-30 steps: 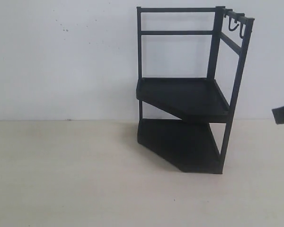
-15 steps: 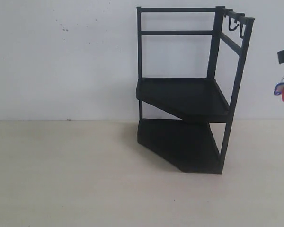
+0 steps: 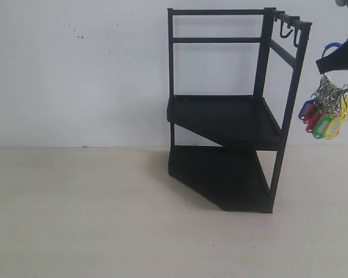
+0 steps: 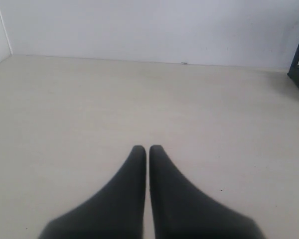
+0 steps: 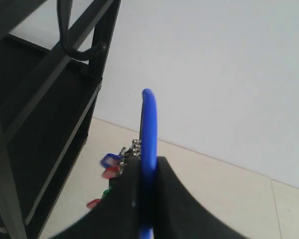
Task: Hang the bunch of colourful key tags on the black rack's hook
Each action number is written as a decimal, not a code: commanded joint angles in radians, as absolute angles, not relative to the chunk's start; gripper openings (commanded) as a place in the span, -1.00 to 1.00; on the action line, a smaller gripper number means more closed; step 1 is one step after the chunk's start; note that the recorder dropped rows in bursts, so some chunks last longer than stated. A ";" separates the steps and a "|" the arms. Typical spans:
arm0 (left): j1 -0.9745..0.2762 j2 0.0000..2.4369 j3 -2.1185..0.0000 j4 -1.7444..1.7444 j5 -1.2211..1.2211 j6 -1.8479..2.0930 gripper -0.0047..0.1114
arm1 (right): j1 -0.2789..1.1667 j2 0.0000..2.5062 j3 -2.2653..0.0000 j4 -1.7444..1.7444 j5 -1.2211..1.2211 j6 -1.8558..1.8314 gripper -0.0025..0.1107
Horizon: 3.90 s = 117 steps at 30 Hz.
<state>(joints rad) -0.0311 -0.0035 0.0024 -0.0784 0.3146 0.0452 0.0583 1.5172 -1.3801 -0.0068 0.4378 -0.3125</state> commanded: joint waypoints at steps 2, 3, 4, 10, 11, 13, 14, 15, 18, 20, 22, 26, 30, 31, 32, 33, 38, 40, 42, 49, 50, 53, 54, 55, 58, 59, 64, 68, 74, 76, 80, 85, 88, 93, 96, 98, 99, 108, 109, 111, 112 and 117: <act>-0.028 0.000 0.000 -0.085 0.307 0.045 -0.84 | 0.052 1.526 -1.421 0.000 0.407 -0.322 -0.96; -0.028 0.000 0.000 -0.085 0.307 0.045 -0.84 | 0.052 1.526 -1.421 0.000 0.409 -0.318 -0.96; -0.028 0.000 0.000 -0.085 0.307 0.045 -0.84 | 0.052 1.528 -1.421 0.000 0.415 -0.315 -0.96; -0.028 0.000 0.000 -0.085 0.307 0.045 -0.84 | 0.052 1.527 -1.421 0.022 0.440 -0.313 -0.96; -0.028 0.000 0.000 -0.085 0.307 0.045 -0.84 | 0.052 1.527 -1.421 0.033 0.435 -0.307 -0.96; -0.028 0.000 0.000 -0.085 0.307 0.045 -0.84 | 0.052 1.527 -1.421 0.073 0.421 -0.297 -0.96; -0.028 0.000 0.000 -0.085 0.307 0.045 -0.84 | 0.052 1.527 -1.421 0.093 0.419 -0.297 -0.96; -0.028 0.000 0.000 -0.085 0.307 0.045 -0.84 | 0.052 1.527 -1.421 0.122 0.417 -0.297 -0.96; -0.028 0.000 0.000 -0.085 0.307 0.045 -0.84 | 0.052 1.527 -1.421 0.139 0.417 -0.297 -0.96; -0.028 0.000 0.000 -0.085 0.307 0.045 -0.84 | 0.052 1.527 -1.419 0.146 0.419 -0.299 -0.96; -0.028 0.000 0.000 -0.085 0.307 0.045 -0.84 | 0.052 1.527 -1.419 0.146 0.429 -0.326 -0.96; -0.028 0.000 0.000 -0.085 0.307 0.045 -0.84 | 0.052 1.527 -1.419 0.146 0.416 -0.430 -0.96; -0.028 0.000 0.000 -0.085 0.307 0.045 -0.84 | 0.052 1.527 -1.419 0.146 0.366 -0.506 -0.96; -0.028 0.000 0.000 -0.085 0.307 0.045 -0.84 | 0.059 1.527 -1.419 0.146 0.366 -0.545 -0.96; -0.028 0.000 0.000 -0.085 0.307 0.045 -0.84 | 0.064 1.527 -1.419 0.147 0.374 -0.574 -0.96; -0.028 0.000 0.000 -0.085 0.307 0.045 -0.84 | 0.069 1.527 -1.419 0.147 0.382 -0.607 -0.96; -0.028 0.000 0.000 -0.085 0.307 0.045 -0.84 | 0.069 1.527 -1.419 0.159 0.348 -0.622 -0.96; -0.028 0.000 0.000 -0.085 0.307 0.045 -0.84 | 0.069 1.527 -1.419 0.168 0.328 -0.622 -0.96; -0.028 0.000 0.000 -0.085 0.307 0.045 -0.84 | 0.069 1.527 -1.419 0.181 0.319 -0.622 -0.96; -0.028 0.000 0.000 -0.085 0.307 0.045 -0.84 | 0.090 1.527 -1.419 0.181 0.321 -0.635 -0.96; -0.028 0.000 0.000 -0.085 0.307 0.045 -0.84 | 0.101 1.527 -1.419 0.182 0.324 -0.650 -0.96; -0.028 0.000 0.000 -0.085 0.307 0.045 -0.84 | 0.141 1.527 -1.419 0.182 0.324 -0.674 -0.96; -0.028 0.000 0.000 -0.085 0.307 0.045 -0.84 | 0.151 1.527 -1.419 0.182 0.321 -0.674 -0.96; -0.028 0.000 0.000 -0.085 0.307 0.045 -0.84 | 0.153 1.527 -1.419 0.182 0.318 -0.663 -0.96; -0.028 0.000 0.000 -0.085 0.307 0.045 -0.84 | 0.152 1.527 -1.419 0.182 0.322 -0.619 -0.96; -0.028 0.000 0.000 -0.085 0.307 0.045 -0.84 | 0.149 1.527 -1.419 0.179 0.325 -0.609 -0.96; -0.028 0.000 0.000 -0.085 0.307 0.045 -0.84 | 0.149 1.527 -1.419 0.177 0.371 -0.599 -0.96; -0.028 0.000 0.000 -0.085 0.307 0.045 -0.84 | 0.149 1.527 -1.419 0.177 0.418 -0.578 -0.96; -0.028 0.000 0.000 -0.085 0.307 0.045 -0.84 | 0.149 1.527 -1.419 0.177 0.423 -0.548 -0.96; -0.028 0.000 0.000 -0.085 0.307 0.045 -0.84 | 0.149 1.527 -1.419 0.174 0.419 -0.548 -0.93; -0.028 0.000 0.000 -0.085 0.307 0.045 -0.84 | 0.149 1.523 -1.419 0.160 0.416 -0.548 -0.48; -0.028 0.000 0.000 -0.085 0.307 0.045 -0.84 | 0.149 1.487 -1.419 0.160 0.417 -0.545 0.09; -0.028 0.000 0.000 -0.085 0.307 0.045 -0.84 | 0.149 1.450 -1.419 0.144 0.479 -0.520 0.02; -0.028 0.000 0.000 -0.085 0.307 0.045 -0.84 | 0.149 1.394 -1.419 0.042 0.630 -0.455 -0.35; -0.028 0.000 0.000 -0.085 0.307 0.045 -0.84 | 0.149 1.363 -1.419 -0.008 0.691 -0.382 -0.76; -0.028 0.000 0.000 -0.085 0.307 0.045 -0.84 | 0.149 1.340 -1.419 -0.013 0.724 -0.321 -0.96; -0.028 0.000 0.000 -0.085 0.307 0.045 -0.84 | 0.149 1.330 -1.419 -0.013 0.733 -0.301 -0.96; -0.028 0.000 0.000 -0.085 0.307 0.045 -0.84 | 0.149 1.162 -1.215 -0.010 0.726 -0.136 -0.96; -0.028 0.000 0.000 -0.085 0.307 0.045 -0.84 | 0.149 1.133 -1.158 -0.010 0.698 -0.125 -0.96; -0.028 0.000 0.000 -0.085 0.307 0.045 -0.84 | 0.149 1.078 -1.041 -0.010 0.648 -0.107 -0.96; -0.028 0.000 0.000 -0.085 0.307 0.045 -0.84 | 0.149 1.049 -0.984 0.000 0.624 -0.097 -0.96; -0.028 0.000 0.000 -0.085 0.307 0.045 -0.84 | 0.149 0.889 -0.739 0.039 0.625 -0.027 -0.96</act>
